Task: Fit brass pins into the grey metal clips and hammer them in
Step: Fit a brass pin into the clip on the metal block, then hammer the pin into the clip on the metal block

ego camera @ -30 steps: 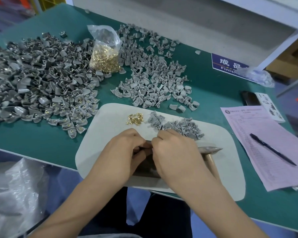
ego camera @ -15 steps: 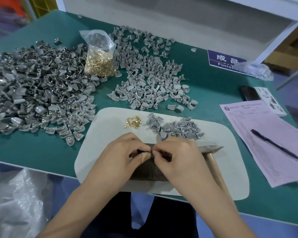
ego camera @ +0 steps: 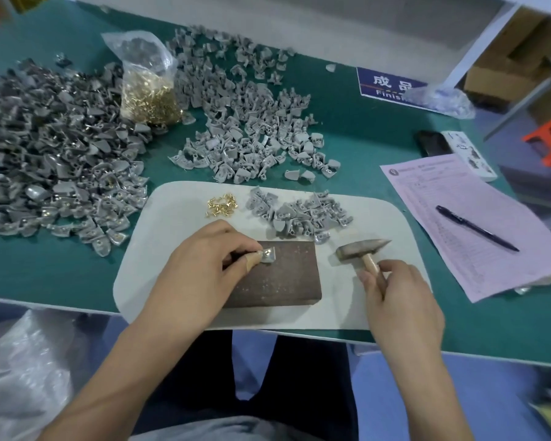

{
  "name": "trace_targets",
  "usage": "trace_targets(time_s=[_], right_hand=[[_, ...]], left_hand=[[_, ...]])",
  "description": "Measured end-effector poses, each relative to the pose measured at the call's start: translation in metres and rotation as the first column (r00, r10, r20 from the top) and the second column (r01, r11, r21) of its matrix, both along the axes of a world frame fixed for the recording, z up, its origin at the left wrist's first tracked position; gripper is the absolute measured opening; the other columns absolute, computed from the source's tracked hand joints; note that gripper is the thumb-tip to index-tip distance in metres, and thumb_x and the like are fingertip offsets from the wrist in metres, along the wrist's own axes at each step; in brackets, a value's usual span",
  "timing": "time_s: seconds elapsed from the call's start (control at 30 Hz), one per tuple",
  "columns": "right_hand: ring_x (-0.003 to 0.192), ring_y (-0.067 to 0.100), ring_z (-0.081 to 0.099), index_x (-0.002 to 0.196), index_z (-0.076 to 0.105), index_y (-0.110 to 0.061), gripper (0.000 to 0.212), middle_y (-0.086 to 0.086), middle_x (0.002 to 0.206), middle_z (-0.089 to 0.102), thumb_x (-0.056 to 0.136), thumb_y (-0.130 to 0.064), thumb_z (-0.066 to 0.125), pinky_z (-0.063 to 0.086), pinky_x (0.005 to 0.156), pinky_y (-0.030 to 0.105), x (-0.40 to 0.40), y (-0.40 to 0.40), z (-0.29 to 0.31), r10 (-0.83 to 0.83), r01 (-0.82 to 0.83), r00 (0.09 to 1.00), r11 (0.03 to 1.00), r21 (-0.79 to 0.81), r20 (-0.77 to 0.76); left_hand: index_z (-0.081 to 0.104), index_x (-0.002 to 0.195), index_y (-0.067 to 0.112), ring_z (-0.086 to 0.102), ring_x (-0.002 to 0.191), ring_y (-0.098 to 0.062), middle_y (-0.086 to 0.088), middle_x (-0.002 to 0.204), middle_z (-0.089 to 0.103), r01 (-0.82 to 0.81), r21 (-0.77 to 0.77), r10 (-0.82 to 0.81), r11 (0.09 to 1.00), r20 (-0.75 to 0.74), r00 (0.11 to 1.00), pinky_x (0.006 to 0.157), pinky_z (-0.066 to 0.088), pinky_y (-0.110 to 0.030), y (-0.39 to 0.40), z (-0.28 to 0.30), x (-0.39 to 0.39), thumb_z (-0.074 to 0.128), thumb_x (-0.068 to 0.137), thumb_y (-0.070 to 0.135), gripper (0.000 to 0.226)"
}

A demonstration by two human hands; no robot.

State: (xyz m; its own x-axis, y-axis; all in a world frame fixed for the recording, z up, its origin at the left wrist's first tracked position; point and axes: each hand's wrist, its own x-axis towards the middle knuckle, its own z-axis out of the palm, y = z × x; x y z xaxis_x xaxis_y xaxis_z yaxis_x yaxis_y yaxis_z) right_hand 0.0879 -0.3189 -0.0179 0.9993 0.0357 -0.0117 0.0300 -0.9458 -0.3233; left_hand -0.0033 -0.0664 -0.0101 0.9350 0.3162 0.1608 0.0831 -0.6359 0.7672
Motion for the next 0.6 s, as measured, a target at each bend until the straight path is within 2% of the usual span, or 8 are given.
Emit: trace_targets(time_s=[0.07, 0.13, 0.2, 0.27, 0.37, 0.43, 0.5, 0.6], right_hand=[[0.081, 0.027, 0.053, 0.112, 0.064, -0.019, 0.025, -0.005, 0.097, 0.047, 0.1, -0.04, 0.056, 0.033, 0.064, 0.036, -0.002, 0.0, 0.004, 0.018, -0.019, 0.999, 0.999, 0.032, 0.035], [0.07, 0.023, 0.047, 0.107, 0.064, -0.023, 0.018, -0.007, 0.095, 0.045, 0.099, -0.038, 0.058, 0.033, 0.059, 0.035, -0.005, 0.001, 0.012, 0.054, -0.06, 0.996, 0.995, 0.074, 0.076], [0.072, 0.021, 0.052, 0.107, 0.059, -0.035, 0.012, -0.01, 0.098, 0.049, 0.097, -0.04, 0.059, 0.041, 0.062, 0.037, -0.007, 0.003, 0.023, 0.141, -0.152, 0.986, 0.98, 0.128, 0.095], [0.075, 0.012, 0.057, 0.103, 0.052, -0.045, 0.008, -0.015, 0.096, 0.059, 0.097, -0.044, 0.057, 0.047, 0.065, 0.039, -0.01, 0.009, 0.031, 0.252, -0.255, 0.967, 0.936, 0.242, 0.043], [0.069, 0.009, 0.06, 0.105, 0.055, -0.047, 0.009, -0.016, 0.081, 0.066, 0.099, -0.051, 0.05, 0.043, 0.06, 0.034, -0.013, 0.023, 0.038, 0.358, -0.316, 0.933, 0.854, 0.414, -0.028], [0.07, 0.012, 0.061, 0.112, 0.055, -0.049, 0.026, -0.013, 0.076, 0.066, 0.1, -0.062, 0.036, 0.047, 0.062, 0.036, -0.016, 0.032, 0.041, 0.416, -0.392, 0.909, 0.856, 0.338, 0.003], [0.08, 0.021, 0.065, 0.121, 0.048, -0.051, 0.036, -0.014, 0.083, 0.07, 0.098, -0.067, 0.026, 0.053, 0.069, 0.039, -0.019, 0.041, 0.042, 0.447, -0.448, 0.893, 0.875, 0.184, 0.046], [0.083, 0.024, 0.066, 0.127, 0.046, -0.049, 0.038, -0.012, 0.091, 0.074, 0.099, -0.065, 0.027, 0.053, 0.067, 0.036, -0.022, 0.051, 0.039, 0.44, -0.464, 0.882, 0.874, 0.143, 0.167]], left_hand=[[0.078, 0.092, 0.029, 0.057, 0.082, 0.0, 0.016, 0.083, 0.058, 0.005, 0.01, -0.005, 1.0, -0.003, 1.0, 0.07, 0.037, -0.005, 0.0, 0.0, 0.0, 0.077, 0.086, 0.023, 0.009], [0.078, 0.092, 0.028, 0.057, 0.081, -0.001, 0.015, 0.084, 0.059, 0.007, 0.013, -0.007, 1.0, 0.003, 1.0, 0.07, 0.037, -0.005, -0.001, 0.001, 0.0, 0.077, 0.086, 0.022, 0.009], [0.078, 0.093, 0.028, 0.057, 0.081, -0.002, 0.016, 0.085, 0.06, 0.017, 0.019, -0.017, 1.0, 0.006, 1.0, 0.069, 0.038, -0.008, 0.0, 0.0, 0.0, 0.076, 0.087, 0.023, 0.008], [0.078, 0.093, 0.03, 0.057, 0.08, -0.003, 0.017, 0.085, 0.06, 0.025, 0.033, -0.026, 0.999, 0.009, 1.0, 0.069, 0.039, -0.011, 0.001, -0.002, -0.001, 0.075, 0.088, 0.025, 0.007], [0.079, 0.093, 0.031, 0.057, 0.079, -0.002, 0.017, 0.084, 0.06, 0.024, 0.031, -0.025, 0.999, 0.027, 0.999, 0.069, 0.04, -0.014, 0.002, -0.003, 0.001, 0.076, 0.087, 0.028, 0.007], [0.08, 0.093, 0.031, 0.058, 0.078, -0.003, 0.016, 0.082, 0.06, 0.016, 0.019, -0.017, 1.0, 0.037, 0.999, 0.069, 0.043, -0.018, 0.001, -0.004, 0.002, 0.077, 0.085, 0.028, 0.008], [0.08, 0.093, 0.03, 0.058, 0.078, -0.006, 0.015, 0.081, 0.06, 0.013, 0.011, -0.013, 1.0, 0.048, 0.999, 0.069, 0.046, -0.023, 0.001, -0.004, 0.003, 0.078, 0.085, 0.027, 0.009], [0.08, 0.093, 0.028, 0.057, 0.077, -0.005, 0.015, 0.08, 0.059, 0.023, 0.032, -0.025, 0.999, 0.062, 0.998, 0.069, 0.047, -0.026, 0.001, -0.004, 0.005, 0.079, 0.085, 0.024, 0.009]])
